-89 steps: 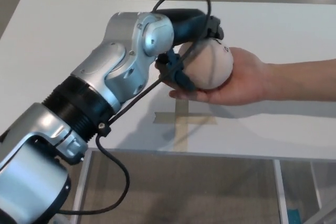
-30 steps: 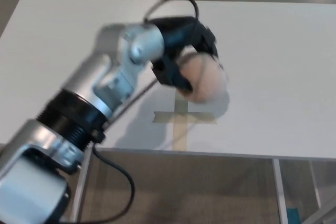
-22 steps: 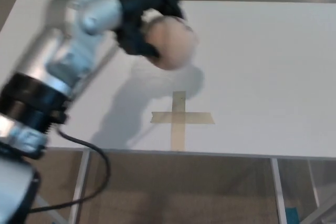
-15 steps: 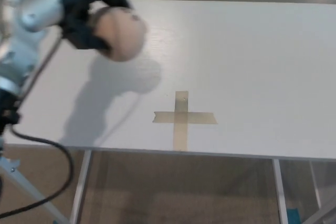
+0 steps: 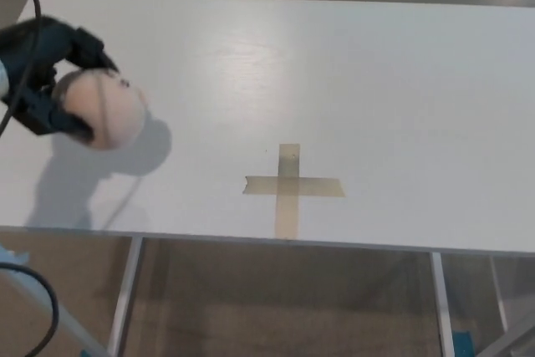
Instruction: Use the left hand to take the pink dumpling toy on a person's hand and put it on the desk.
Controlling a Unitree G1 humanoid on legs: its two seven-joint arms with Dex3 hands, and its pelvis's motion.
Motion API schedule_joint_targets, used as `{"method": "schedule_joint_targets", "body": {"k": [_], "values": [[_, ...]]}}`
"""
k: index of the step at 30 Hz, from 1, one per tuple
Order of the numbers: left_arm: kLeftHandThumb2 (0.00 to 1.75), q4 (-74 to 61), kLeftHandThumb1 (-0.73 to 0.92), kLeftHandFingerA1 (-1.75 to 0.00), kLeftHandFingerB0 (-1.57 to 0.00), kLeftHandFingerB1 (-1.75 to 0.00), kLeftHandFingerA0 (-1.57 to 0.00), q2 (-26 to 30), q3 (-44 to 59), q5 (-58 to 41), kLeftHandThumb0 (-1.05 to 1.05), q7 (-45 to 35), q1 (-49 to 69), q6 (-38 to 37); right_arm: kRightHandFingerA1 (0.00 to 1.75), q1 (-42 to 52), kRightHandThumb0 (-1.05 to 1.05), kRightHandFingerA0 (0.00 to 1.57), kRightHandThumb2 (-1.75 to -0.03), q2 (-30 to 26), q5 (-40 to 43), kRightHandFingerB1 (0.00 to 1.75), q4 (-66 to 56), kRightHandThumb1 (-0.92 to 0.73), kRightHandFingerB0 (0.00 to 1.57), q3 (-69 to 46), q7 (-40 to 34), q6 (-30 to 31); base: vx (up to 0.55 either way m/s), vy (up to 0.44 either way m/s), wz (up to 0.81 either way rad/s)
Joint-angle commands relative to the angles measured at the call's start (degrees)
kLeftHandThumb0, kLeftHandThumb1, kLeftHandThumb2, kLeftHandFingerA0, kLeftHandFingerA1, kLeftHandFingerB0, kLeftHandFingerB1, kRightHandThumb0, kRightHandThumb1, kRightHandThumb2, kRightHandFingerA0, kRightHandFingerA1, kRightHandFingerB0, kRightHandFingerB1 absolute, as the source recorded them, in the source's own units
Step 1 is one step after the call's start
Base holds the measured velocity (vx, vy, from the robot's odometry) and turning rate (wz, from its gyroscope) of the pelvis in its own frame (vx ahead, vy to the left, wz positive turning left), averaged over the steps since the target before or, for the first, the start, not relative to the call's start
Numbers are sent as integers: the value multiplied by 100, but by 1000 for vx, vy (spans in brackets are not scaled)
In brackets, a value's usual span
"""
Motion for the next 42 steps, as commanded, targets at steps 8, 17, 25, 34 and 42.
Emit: {"method": "schedule_joint_targets", "body": {"k": [8,17,25,34,42], "values": [[63,774,77,-106,-83,-51,-84,-389,-380,221,-22,742,312,-496,48,49,-38,77,-57,-7,22,42,15,-62,59,-31,3,-21,0,0,0],[63,604,76,-73,-82,-52,-99,-513,-431,128,-19,709,414,-487,48,49,-39,76,-57,-13,-9,42,9,-62,58,4,2,-26,0,0,0],[63,458,76,-78,-84,-54,-96,-579,-409,64,-18,718,505,-479,48,-13,-39,76,-57,-19,37,42,12,-62,58,-30,-31,13,0,0,0],[83,-329,45,0,0,-9,0,-600,-633,320,-78,496,812,121,48,205,-40,77,-57,-85,63,42,5,-62,59,-95,46,-74,0,0,0],[85,-731,43,0,0,-8,0,-764,-489,237,-78,813,936,156,48,155,-39,77,-57,-193,103,43,1,-62,60,-167,57,-19,0,0,0]]}}
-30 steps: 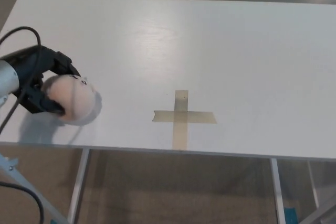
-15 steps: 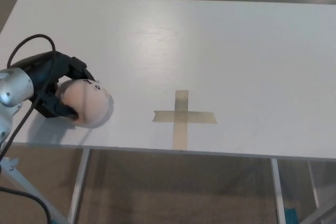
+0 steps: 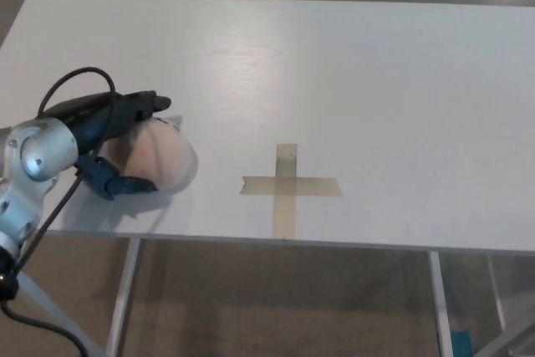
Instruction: Use the left hand to take the pink dumpling toy on a person's hand and put it on the desk.
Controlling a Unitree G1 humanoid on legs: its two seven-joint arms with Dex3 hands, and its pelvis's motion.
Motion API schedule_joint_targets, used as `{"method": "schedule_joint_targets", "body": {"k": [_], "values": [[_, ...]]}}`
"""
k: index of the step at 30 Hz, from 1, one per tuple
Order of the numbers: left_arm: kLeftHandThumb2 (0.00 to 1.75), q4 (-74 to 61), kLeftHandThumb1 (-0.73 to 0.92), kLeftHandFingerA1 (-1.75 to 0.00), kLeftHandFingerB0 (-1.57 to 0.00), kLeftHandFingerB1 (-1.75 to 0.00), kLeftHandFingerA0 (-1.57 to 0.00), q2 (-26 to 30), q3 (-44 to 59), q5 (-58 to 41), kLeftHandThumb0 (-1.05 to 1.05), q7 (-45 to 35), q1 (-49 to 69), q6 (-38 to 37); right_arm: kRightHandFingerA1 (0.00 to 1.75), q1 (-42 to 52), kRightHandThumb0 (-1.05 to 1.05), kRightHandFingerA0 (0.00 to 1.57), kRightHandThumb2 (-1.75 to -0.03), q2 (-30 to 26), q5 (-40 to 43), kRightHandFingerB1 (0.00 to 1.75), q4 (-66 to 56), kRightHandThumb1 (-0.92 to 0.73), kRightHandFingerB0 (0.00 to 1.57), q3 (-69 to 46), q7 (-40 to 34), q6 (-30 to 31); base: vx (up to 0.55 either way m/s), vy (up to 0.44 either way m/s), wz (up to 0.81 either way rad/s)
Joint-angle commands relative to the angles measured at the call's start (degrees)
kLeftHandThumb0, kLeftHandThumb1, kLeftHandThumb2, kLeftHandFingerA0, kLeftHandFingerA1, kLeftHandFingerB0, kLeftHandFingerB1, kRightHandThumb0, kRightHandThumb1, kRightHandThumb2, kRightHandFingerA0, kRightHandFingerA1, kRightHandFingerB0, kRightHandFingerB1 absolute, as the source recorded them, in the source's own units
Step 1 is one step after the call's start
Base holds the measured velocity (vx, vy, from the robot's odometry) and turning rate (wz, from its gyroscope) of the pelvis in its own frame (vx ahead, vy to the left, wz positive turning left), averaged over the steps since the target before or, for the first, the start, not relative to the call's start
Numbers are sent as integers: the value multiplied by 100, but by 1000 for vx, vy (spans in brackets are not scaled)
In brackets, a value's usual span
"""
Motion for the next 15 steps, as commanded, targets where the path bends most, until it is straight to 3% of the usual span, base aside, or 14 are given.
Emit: {"method": "schedule_joint_targets", "body": {"k": [1,15], "values": [[85,-419,43,0,0,-8,0,-87,86,40,-78,133,233,205,48,99,-39,77,-57,-136,71,43,15,-62,59,-61,55,33,0,0,0],[84,-1881,43,0,0,-7,0,263,715,-328,-78,-449,275,512,48,106,-39,77,-57,-158,-14,43,17,-62,60,32,31,-8,0,0,0]]}}
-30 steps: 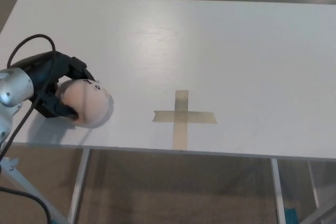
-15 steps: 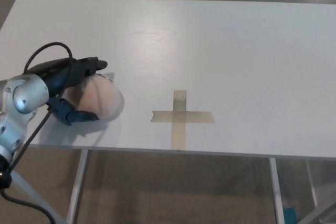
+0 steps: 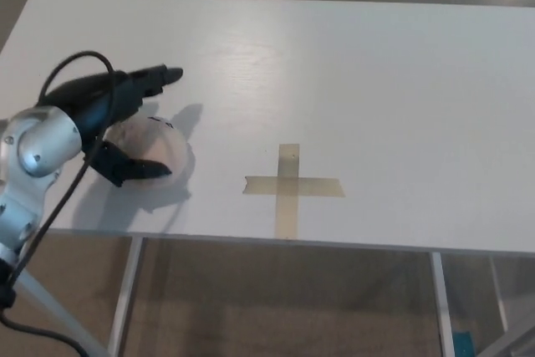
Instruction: Use the left hand to take the pink dumpling toy on a person's hand and put it on the desk.
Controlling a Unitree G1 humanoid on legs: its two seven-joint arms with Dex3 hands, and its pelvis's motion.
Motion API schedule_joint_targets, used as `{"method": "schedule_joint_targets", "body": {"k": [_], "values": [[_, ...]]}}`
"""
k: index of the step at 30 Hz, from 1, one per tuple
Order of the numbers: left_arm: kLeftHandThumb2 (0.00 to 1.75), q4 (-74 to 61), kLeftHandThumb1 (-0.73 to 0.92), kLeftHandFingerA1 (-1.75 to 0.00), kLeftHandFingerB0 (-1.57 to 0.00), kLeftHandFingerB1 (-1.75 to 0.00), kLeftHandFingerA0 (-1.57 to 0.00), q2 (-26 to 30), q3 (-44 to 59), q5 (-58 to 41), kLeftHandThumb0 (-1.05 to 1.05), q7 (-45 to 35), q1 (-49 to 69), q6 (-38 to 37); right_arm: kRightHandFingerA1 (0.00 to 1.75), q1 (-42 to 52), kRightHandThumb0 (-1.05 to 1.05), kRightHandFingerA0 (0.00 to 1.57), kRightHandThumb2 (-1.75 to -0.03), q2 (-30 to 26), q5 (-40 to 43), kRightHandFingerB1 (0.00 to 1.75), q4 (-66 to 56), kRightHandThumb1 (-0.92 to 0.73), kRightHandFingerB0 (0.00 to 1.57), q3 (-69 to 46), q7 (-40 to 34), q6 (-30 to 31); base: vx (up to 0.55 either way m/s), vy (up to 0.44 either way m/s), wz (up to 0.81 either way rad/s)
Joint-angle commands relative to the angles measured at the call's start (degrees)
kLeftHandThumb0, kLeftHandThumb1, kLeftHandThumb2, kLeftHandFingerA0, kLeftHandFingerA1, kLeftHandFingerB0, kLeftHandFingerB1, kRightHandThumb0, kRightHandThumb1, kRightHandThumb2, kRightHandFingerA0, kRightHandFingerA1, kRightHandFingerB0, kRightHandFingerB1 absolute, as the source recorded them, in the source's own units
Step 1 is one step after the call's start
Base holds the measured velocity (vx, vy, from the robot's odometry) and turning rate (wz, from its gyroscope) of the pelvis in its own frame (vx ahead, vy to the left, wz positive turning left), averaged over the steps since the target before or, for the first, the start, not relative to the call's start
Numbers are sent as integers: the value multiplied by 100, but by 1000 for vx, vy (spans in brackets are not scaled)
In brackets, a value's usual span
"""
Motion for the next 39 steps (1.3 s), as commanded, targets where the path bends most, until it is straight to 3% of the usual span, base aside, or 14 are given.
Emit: {"method": "schedule_joint_targets", "body": {"k": [1,3,7,15,18,19,20,21,22,23,26,27,33,39], "values": [[84,-570,43,0,0,-7,0,177,289,-261,-78,-365,-41,255,48,-3,-39,77,-57,-47,-4,43,15,-62,60,19,28,-4,0,0,0],[84,-1815,43,0,0,-7,0,451,802,-594,-78,-654,153,429,48,36,-39,77,-57,-23,30,43,18,-62,60,-1,54,1,0,0,0],[85,-2407,43,0,0,-6,0,524,1110,-773,-78,-700,269,414,48,-17,-39,77,-57,-11,36,43,18,-62,60,-3,46,20,0,0,0],[86,-5249,41,-1,-1,-10,0,698,2566,-1860,-77,-1115,1773,272,49,237,-39,77,-59,21,-224,43,36,-62,60,288,164,-205,0,0,0],[85,-6081,38,-11,-6,-21,0,663,3174,-2546,-71,-1408,2407,209,49,288,-39,77,-59,2,-279,42,33,-63,58,380,171,-205,0,0,0],[56,-6480,51,-25,-11,-27,-2,549,3542,-3027,-83,-1540,2877,121,49,307,-38,76,-59,14,-263,43,34,-63,59,382,169,-223,0,0,0],[56,-6588,51,-25,-11,-27,-2,519,3643,-3156,-83,-1572,3008,104,49,313,-38,76,-59,17,-256,43,35,-63,59,385,168,-228,0,0,0],[56,-6765,50,-24,-15,-28,-5,434,3815,-3396,-78,-1615,3290,32,49,325,-38,76,-60,23,-229,43,38,-64,59,371,160,-234,0,0,0],[84,-6910,23,-49,0,-45,-1,313,3986,-3735,-33,-1668,3609,-4,49,325,-39,76,-60,27,-230,43,41,-65,59,377,143,-237,0,0,0],[67,-7127,40,-36,-22,-37,-10,130,4237,-4262,-59,-1733,4102,-14,49,319,-40,76,-60,31,-237,43,42,-65,59,397,112,-249,0,0,0],[64,-7317,39,-37,-26,-37,-16,-59,4433,-4756,-50,-1762,4646,-35,49,306,-39,76,-60,31,-226,43,43,-65,59,404,90,-257,0,0,0],[54,-7404,45,-35,-39,-33,-34,-183,4570,-5090,-33,-1838,5069,-147,50,302,-39,78,-60,38,-216,43,45,-65,59,398,44,-251,0,0,0],[57,-7524,56,-43,-52,-38,-54,-786,4886,-6095,-29,-2515,7157,-1202,50,410,-40,80,-60,95,-173,43,47,-65,60,378,-115,-317,0,0,0],[57,-7052,58,-47,-60,-42,-66,-1255,4354,-5817,-28,-3142,8831,-2194,51,448,-40,83,-60,182,-164,44,70,-63,62,365,-251,-336,0,0,0]]}}
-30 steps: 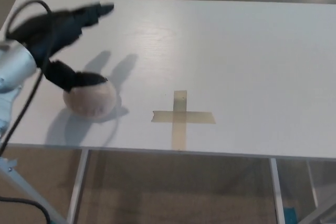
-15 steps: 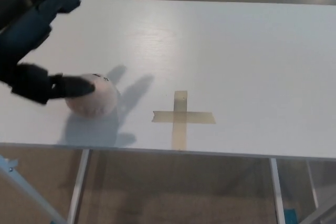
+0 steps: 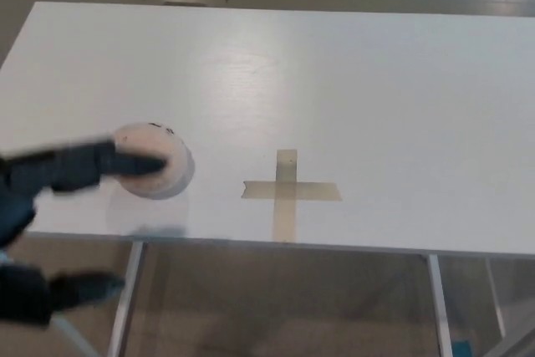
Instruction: Use the left hand to take the pink dumpling toy on a person's hand and put it on the desk.
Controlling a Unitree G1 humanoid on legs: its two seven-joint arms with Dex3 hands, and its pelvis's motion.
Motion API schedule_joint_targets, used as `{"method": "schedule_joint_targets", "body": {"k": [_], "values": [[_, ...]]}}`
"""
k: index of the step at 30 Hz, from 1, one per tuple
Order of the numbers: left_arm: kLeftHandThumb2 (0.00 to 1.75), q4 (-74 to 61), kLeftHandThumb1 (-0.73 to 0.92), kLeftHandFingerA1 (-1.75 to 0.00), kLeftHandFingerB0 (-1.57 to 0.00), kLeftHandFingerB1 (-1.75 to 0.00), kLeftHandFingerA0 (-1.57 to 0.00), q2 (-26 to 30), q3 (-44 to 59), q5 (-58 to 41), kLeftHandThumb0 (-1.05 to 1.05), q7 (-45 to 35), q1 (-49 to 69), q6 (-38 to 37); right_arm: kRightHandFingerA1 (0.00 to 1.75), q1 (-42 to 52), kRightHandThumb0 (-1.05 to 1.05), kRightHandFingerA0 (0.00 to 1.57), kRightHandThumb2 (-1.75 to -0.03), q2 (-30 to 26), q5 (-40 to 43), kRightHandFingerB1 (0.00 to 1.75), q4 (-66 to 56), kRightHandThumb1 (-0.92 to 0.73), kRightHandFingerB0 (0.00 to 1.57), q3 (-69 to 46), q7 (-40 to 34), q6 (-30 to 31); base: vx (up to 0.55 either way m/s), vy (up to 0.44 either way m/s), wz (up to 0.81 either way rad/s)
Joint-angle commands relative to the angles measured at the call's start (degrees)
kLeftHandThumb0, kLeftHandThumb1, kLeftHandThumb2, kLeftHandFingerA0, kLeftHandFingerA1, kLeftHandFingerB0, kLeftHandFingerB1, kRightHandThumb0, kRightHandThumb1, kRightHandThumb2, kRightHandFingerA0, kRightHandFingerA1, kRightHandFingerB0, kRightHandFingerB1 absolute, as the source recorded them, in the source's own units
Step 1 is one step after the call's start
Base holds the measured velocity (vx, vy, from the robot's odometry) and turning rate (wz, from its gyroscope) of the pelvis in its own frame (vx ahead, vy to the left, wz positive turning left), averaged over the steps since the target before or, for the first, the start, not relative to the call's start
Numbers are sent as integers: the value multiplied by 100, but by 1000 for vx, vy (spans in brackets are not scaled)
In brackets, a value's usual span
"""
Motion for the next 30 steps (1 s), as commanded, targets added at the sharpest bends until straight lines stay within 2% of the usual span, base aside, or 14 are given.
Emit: {"method": "schedule_joint_targets", "body": {"k": [1,4,7,8,12,13,16,17,18,19,21,24,26,30], "values": [[57,-612,58,-47,-61,-42,-67,-958,576,-3007,-29,-2095,3896,-2178,51,350,-40,84,-60,187,-126,44,74,-64,62,66,-244,-232,0,0,0],[56,44,58,-48,-62,-42,-73,-868,189,-2283,-33,-1924,3943,-2282,51,374,-40,84,-60,205,-109,44,82,-64,62,51,-215,-241,0,0,0],[58,1453,56,-50,-64,-43,-77,-791,-532,-715,-36,-1141,3658,-2345,51,417,-40,84,-59,213,-48,44,78,-63,63,0,-162,-240,0,0,0],[58,1552,56,-50,-64,-43,-77,-785,-578,-620,-36,-1077,3627,-2355,51,418,-40,84,-59,212,-44,44,78,-63,63,-3,-158,-239,0,0,0],[59,3599,55,-49,-65,-43,-79,-786,-1251,1121,-40,404,2725,-2298,50,444,-40,84,-59,214,-101,44,67,-63,63,66,-115,-252,0,0,0],[59,4510,55,-46,-60,-41,-72,-822,-1478,1588,-41,1038,2291,-2137,50,456,-40,83,-59,226,-127,43,62,-63,62,97,-118,-252,0,0,0],[59,5405,55,-45,-59,-41,-70,-848,-1659,1867,-41,1582,1831,-1927,50,447,-40,83,-59,255,-150,43,59,-63,61,126,-133,-250,0,0,0],[58,6087,58,-42,-55,-38,-62,-888,-1771,1914,-36,1842,1405,-1584,51,440,-40,83,-60,273,-145,44,61,-63,62,125,-137,-245,0,0,0],[58,6502,58,-42,-55,-38,-62,-909,-1837,1904,-36,1972,1138,-1370,51,435,-40,83,-60,284,-138,44,62,-63,62,121,-139,-242,0,0,0],[58,7421,58,-41,-49,-37,-57,-990,-1970,1850,-38,2177,412,-644,51,418,-40,83,-60,286,-129,44,64,-64,62,113,-156,-234,0,0,0],[58,7983,58,-41,-46,-36,-56,-1011,-2029,1809,-41,2293,-7,-297,51,409,-40,83,-60,289,-136,44,66,-64,62,120,-163,-237,0,0,0],[60,9366,64,-39,-45,-35,-54,-987,-2129,1850,-51,2958,-708,-73,51,405,-41,83,-60,327,-173,43,68,-65,62,159,-171,-276,0,0,0],[60,9753,64,-39,-45,-35,-54,-965,-2218,1934,-51,3251,-834,-124,51,397,-41,83,-60,337,-162,43,67,-65,62,151,-167,-278,0,0,0],[63,10134,77,-37,-41,-34,-48,-854,-2445,2036,-58,3170,-970,-198,51,247,-41,83,-60,275,-115,43,54,-65,62,106,-152,-215,0,0,0]]}}
